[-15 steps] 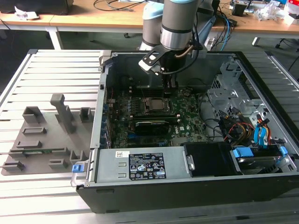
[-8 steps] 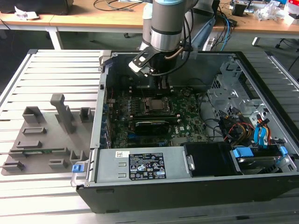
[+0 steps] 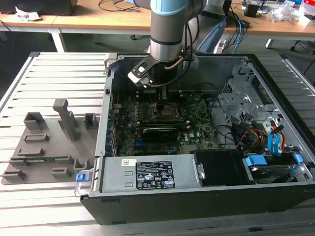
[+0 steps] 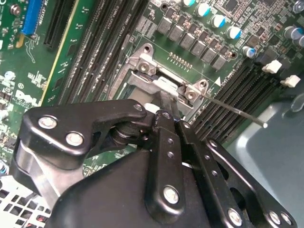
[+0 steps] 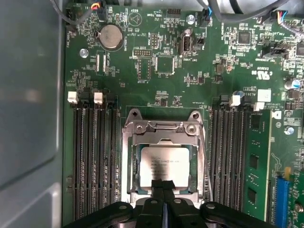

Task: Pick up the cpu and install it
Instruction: 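Close the cpu cover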

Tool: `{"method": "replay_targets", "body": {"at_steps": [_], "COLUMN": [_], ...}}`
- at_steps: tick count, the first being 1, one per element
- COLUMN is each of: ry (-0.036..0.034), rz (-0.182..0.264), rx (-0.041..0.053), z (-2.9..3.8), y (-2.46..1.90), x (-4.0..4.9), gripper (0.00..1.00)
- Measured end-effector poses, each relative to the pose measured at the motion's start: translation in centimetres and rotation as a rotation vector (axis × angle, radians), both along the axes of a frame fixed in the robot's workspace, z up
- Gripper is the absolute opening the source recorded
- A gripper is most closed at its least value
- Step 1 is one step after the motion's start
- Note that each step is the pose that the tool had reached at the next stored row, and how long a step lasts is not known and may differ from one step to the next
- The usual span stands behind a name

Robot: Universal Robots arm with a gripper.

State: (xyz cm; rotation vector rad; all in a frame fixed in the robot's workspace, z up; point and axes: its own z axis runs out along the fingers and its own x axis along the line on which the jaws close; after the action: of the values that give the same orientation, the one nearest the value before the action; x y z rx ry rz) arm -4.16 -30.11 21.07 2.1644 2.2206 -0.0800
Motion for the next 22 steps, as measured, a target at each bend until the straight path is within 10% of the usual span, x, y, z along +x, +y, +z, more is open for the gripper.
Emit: {"method": "replay_targets", "body": {"at_steps": [10,22], "ry": [0.0000,0.0061], "rz": [0.000,0.000], "rx": [-0.0017,-0.0018], "z": [-0.26,0.03], "y": [0.00,0.01], "x": [-0.02,3.91], "gripper": [0.11,0.11]}}
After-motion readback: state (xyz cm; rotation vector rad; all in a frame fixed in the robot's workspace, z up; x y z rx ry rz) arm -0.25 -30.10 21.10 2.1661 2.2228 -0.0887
